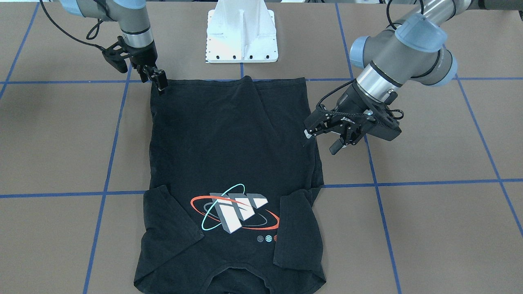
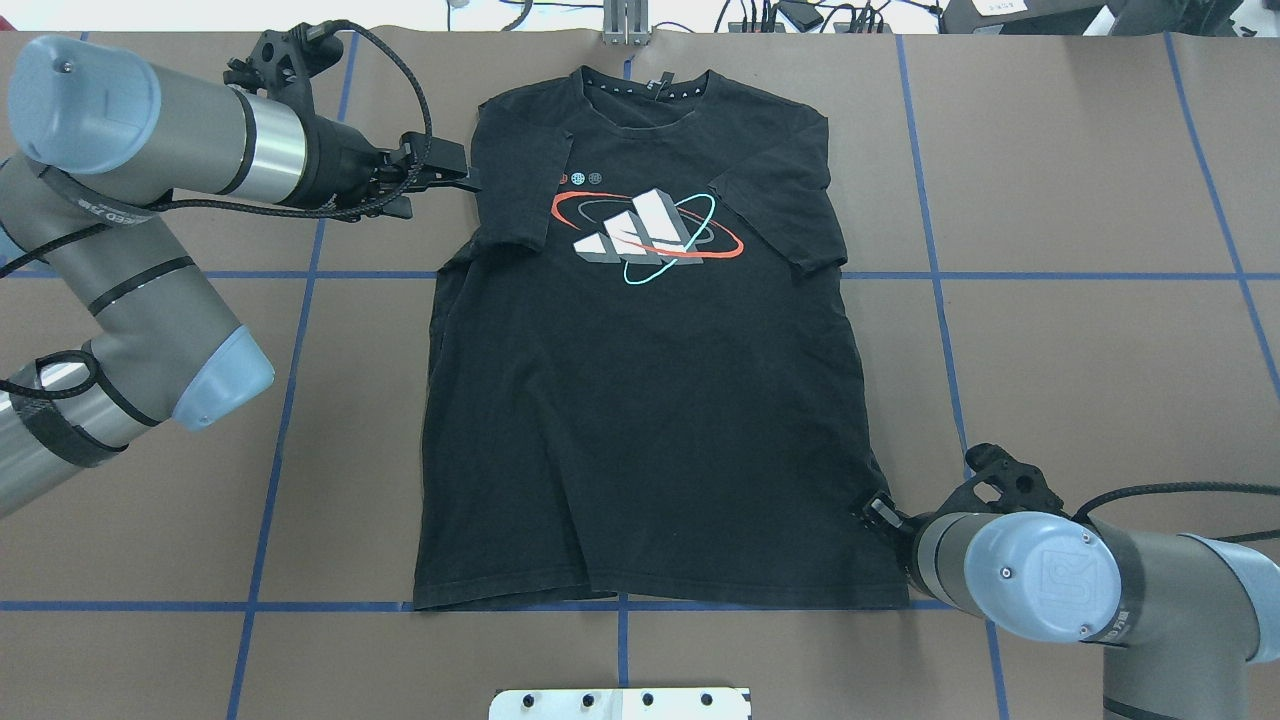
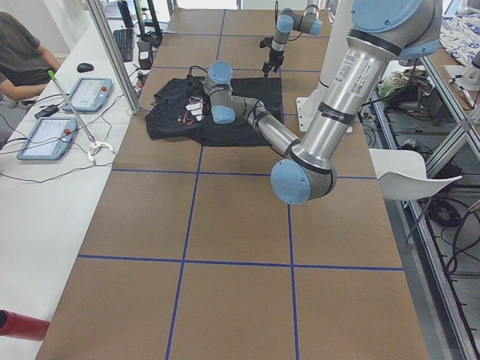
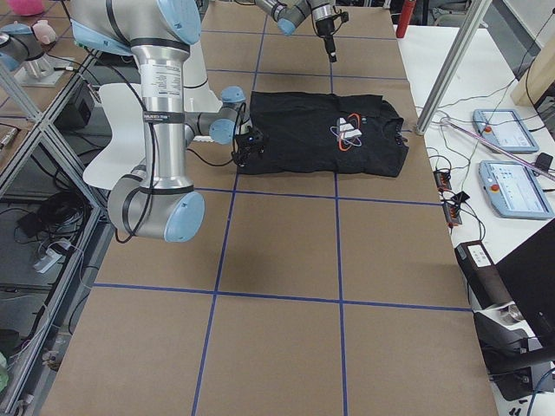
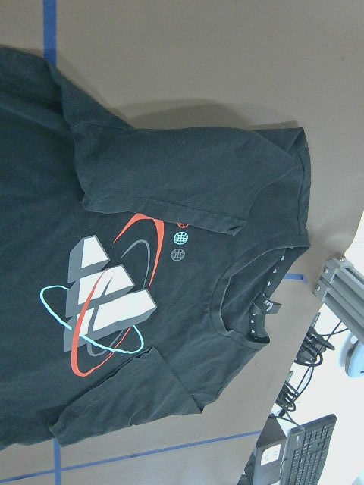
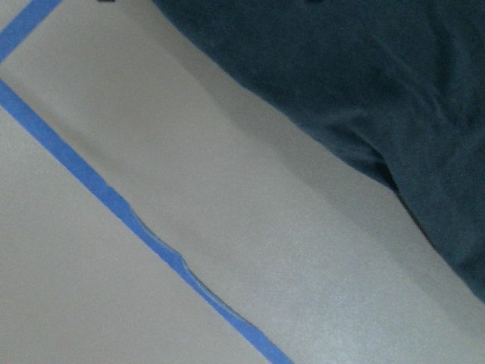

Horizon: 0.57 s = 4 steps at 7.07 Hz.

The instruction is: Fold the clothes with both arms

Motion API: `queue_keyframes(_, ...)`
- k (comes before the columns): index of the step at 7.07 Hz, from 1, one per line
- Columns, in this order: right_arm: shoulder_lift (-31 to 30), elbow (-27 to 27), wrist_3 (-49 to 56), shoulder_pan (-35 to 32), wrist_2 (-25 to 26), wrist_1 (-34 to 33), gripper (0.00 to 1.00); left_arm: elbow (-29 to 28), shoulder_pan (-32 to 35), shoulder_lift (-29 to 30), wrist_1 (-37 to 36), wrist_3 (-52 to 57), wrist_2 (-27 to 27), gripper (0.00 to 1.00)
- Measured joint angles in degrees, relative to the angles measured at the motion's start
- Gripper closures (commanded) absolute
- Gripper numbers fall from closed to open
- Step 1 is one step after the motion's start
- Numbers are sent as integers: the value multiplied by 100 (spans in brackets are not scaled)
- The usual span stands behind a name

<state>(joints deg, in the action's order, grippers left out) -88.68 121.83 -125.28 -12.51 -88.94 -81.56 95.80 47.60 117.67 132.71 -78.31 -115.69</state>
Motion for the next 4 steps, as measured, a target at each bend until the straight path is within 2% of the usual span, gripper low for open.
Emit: queue_keyframes(4,-164,-47,-38,267,-87,180,20,-19,-5,1,0,0,3,1)
